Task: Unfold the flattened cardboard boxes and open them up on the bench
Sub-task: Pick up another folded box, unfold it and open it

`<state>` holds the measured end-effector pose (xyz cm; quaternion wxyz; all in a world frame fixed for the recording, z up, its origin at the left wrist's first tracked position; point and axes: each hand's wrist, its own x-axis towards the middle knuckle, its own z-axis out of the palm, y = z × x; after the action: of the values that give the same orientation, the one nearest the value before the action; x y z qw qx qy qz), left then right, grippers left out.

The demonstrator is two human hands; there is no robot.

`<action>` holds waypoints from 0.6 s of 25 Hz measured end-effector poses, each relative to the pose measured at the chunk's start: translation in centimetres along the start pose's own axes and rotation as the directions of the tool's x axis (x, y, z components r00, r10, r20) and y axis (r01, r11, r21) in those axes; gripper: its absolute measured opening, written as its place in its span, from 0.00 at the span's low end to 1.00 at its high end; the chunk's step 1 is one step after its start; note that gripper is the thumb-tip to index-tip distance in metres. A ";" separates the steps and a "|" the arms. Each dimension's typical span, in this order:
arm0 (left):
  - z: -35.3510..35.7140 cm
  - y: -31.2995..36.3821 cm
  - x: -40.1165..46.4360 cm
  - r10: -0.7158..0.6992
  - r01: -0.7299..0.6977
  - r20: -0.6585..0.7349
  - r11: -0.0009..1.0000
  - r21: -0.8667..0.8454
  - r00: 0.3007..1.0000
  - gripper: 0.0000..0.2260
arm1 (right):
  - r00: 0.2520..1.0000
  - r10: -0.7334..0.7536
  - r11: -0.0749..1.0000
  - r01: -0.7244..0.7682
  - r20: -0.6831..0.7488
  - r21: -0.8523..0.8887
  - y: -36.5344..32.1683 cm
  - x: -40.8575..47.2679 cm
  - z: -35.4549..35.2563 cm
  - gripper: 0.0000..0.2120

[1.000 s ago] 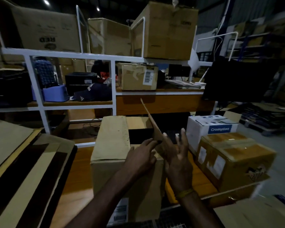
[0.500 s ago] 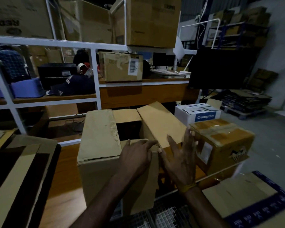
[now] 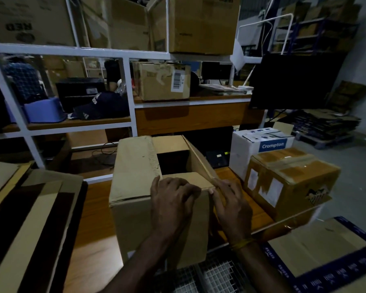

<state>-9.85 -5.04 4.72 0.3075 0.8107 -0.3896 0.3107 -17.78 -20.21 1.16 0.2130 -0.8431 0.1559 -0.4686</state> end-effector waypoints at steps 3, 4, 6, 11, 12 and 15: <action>-1.1 -1.5 -0.9 -0.082 0.081 0.010 0.996 0.041 0.997 0.11 | 0.991 -0.130 0.985 0.128 -0.014 -0.113 -1.4 0.0 0.5 0.13; -1.5 -1.8 -1.2 -0.113 0.112 0.016 0.992 0.062 0.993 0.13 | 0.987 -0.160 0.982 0.161 0.015 -0.104 -1.8 0.0 0.8 0.13; -2.4 -2.5 -1.7 -0.151 0.149 0.025 0.985 0.084 0.988 0.15 | 0.976 -0.197 0.977 0.203 0.097 -0.058 -2.9 -0.2 1.3 0.14; -4.7 -4.1 -3.0 -0.211 0.204 0.031 0.967 0.156 0.977 0.15 | 0.944 -0.193 0.968 0.227 0.268 -0.104 -6.3 -0.2 1.9 0.15; -5.1 -4.4 -3.3 -0.226 0.218 0.030 0.962 0.162 0.974 0.16 | 0.936 -0.185 0.967 0.228 0.300 -0.115 -7.1 0.0 2.0 0.15; -6.1 -4.9 -3.6 -0.234 0.228 0.032 0.963 0.143 0.972 0.18 | 0.894 -0.216 0.961 0.267 0.392 -0.078 -9.1 0.5 2.6 0.16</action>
<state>-9.27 3.58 4.56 0.2750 0.8773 -0.2773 0.2790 -14.72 -12.05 4.84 0.1240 -0.9425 0.0357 -0.3084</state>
